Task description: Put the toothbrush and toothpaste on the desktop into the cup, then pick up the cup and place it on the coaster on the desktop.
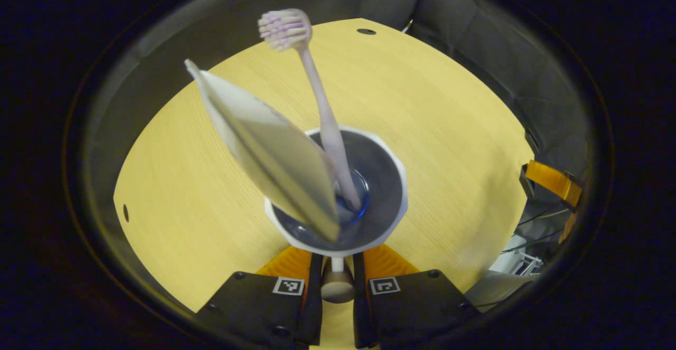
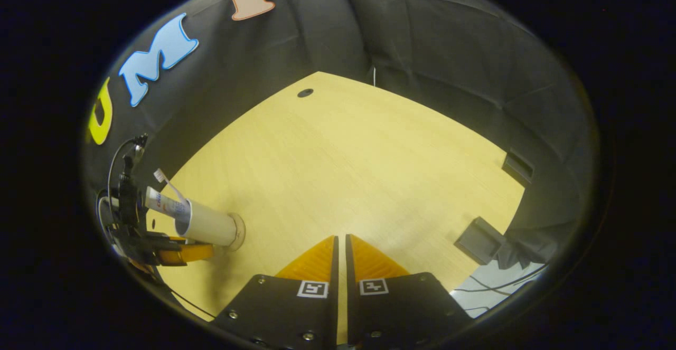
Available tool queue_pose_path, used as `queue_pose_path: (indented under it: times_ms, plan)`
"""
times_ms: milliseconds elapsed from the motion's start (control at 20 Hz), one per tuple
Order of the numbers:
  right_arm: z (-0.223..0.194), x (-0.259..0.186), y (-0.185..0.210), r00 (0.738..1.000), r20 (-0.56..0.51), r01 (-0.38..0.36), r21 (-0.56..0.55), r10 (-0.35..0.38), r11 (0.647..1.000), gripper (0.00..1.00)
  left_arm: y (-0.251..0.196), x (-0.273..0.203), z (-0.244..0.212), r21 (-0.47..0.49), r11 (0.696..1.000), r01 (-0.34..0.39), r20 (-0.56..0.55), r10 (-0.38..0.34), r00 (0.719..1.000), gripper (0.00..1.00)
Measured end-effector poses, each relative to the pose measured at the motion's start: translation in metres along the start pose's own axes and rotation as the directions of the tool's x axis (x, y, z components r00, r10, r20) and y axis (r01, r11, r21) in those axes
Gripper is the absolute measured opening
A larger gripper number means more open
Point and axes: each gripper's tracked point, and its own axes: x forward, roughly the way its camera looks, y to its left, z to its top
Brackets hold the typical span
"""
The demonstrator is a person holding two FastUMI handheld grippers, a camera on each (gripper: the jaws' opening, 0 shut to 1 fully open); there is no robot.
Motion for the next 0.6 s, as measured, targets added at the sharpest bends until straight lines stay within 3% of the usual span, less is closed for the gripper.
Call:
queue_pose_path:
  times_ms: [150, 400, 450, 500, 600]
  plan:
    - [-0.001, 0.0, 0.0, 1.0, -0.002, -0.003, -0.003, 0.003, 1.0, 0.07, -0.002, 0.003, -0.001, 0.007, 1.0, -0.002, -0.009, 0.002, 1.0, 0.31]
    - [-0.006, -0.002, 0.009, 1.0, -0.003, -0.028, -0.03, 0.028, 0.999, 0.07, -0.003, -0.003, 0.001, 0.009, 1.0, -0.014, 0.014, 0.014, 1.0, 0.41]
    - [-0.007, -0.003, 0.012, 0.999, -0.002, -0.037, -0.037, 0.037, 0.999, 0.07, -0.003, -0.006, 0.0, 0.008, 1.0, -0.014, 0.021, 0.014, 1.0, 0.36]
    - [-0.008, -0.004, 0.014, 0.999, -0.001, -0.043, -0.045, 0.043, 0.998, 0.07, -0.005, -0.012, -0.003, 0.003, 1.0, -0.011, 0.024, 0.011, 1.0, 0.43]
    - [-0.008, -0.009, 0.023, 0.998, 0.001, -0.06, -0.063, 0.061, 0.996, 0.07, -0.004, -0.021, -0.008, -0.012, 1.0, -0.016, 0.042, 0.016, 0.999, 0.43]
